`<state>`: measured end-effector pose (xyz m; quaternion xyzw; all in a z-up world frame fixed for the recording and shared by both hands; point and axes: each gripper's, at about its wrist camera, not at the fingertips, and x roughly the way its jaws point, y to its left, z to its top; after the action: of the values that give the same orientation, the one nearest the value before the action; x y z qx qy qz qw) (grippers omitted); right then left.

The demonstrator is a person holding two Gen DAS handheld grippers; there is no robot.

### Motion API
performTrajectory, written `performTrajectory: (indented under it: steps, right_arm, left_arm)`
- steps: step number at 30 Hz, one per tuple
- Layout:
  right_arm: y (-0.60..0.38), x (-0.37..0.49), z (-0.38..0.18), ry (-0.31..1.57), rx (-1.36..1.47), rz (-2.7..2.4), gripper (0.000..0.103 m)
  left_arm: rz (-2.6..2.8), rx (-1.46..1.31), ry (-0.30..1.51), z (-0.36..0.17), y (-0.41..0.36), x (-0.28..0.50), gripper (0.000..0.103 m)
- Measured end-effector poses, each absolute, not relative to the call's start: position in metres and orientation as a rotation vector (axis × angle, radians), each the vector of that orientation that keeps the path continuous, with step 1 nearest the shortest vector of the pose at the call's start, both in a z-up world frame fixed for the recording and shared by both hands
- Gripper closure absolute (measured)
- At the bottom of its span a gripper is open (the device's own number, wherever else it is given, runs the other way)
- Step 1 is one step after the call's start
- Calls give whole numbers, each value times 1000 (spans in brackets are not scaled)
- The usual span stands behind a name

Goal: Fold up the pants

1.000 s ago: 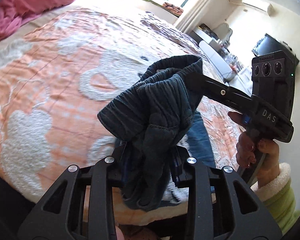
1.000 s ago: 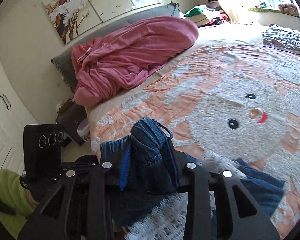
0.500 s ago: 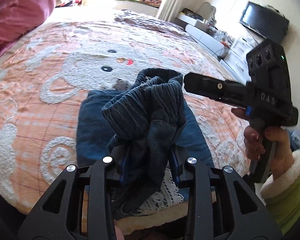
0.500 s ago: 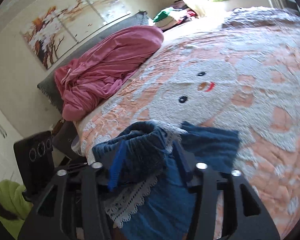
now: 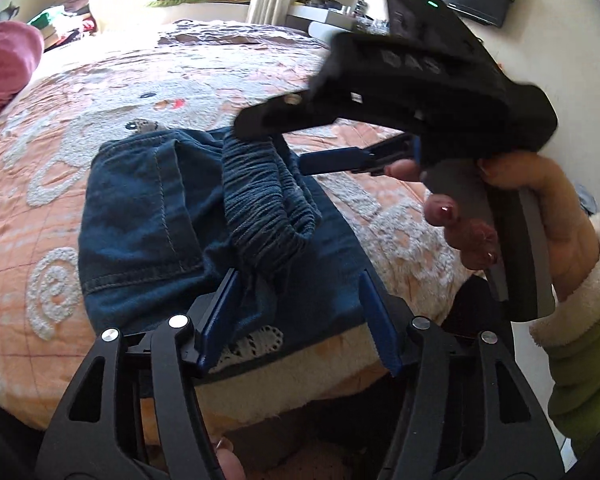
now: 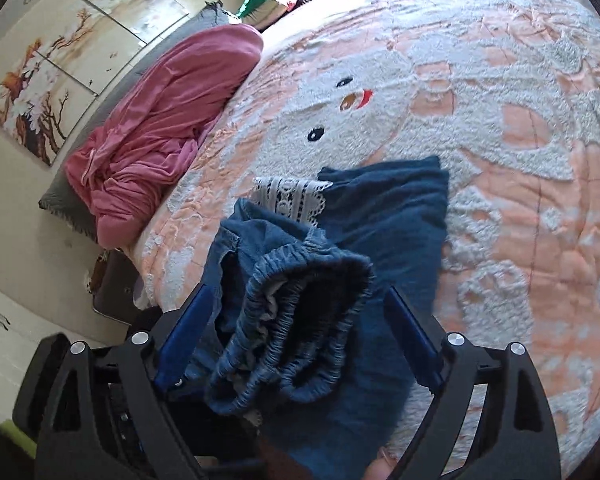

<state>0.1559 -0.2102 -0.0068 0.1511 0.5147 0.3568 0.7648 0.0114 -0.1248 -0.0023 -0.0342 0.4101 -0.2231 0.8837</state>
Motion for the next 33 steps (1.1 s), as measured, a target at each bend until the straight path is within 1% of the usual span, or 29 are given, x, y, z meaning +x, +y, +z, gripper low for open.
performTrajectory:
  steps: [2,3,4,5,6,7,8,9,11,13,15,19,23,24,25,26,27,28,30,33]
  right_arm:
    - [-200,156,-11,1152,291,744,17]
    - [-195,155,-12,1153,266,740,34]
    - [-191,154,-13,1148,249,742,56]
    - [-189,153,-13,1139,229,743,58]
    - [-190,150,-11,1125,218,745,64]
    - [-193,148,-6,1106,215,755,68]
    - [-198,145,-2,1087,221,767,68]
    - [-203,142,3,1066,228,779,69]
    - [-215,137,8,1038,203,755,69]
    - [-224,137,3,1045,204,720,69]
    - [-227,139,-10,1067,236,716,69]
    - [-223,139,-22,1055,254,699,65]
    - [-223,142,-26,1047,287,702,64]
    - [-224,143,-26,1045,289,698,61]
    - [-226,142,-24,1039,293,695,56]
    - [-226,142,-21,1035,290,689,54]
    - [-228,140,-17,1026,285,682,50]
    - [-230,136,-11,1007,281,677,42]
    - [-234,127,3,949,260,667,36]
    - [-236,109,21,877,207,659,35]
  left_arm:
    - [-471,-77,856,-2,-125,8,49]
    - [-472,-81,856,-2,-124,8,48]
    - [-470,-89,859,-1,-122,8,48]
    - [-469,-96,859,1,-119,7,48]
    - [-473,-105,856,4,-115,6,48]
    - [-475,-117,851,8,-110,4,47]
    - [-472,-127,845,13,-104,2,46]
    - [-459,-135,836,17,-97,1,43]
    - [-410,-153,817,24,-80,0,42]
    - [-337,-156,812,26,-63,6,39]
    - [-257,-138,842,20,-56,19,38]
    - [-218,-142,912,-2,-51,36,38]
    - [-212,-98,916,-10,-53,38,38]
    - [-212,-96,916,-11,-53,38,37]
    - [-211,-98,918,-12,-51,39,37]
    - [-212,-101,919,-13,-51,39,37]
    - [-213,-100,919,-13,-51,40,37]
    - [-210,-97,919,-14,-50,39,36]
    - [-212,-103,919,-14,-50,38,36]
    - [-210,-107,913,-12,-50,37,36]
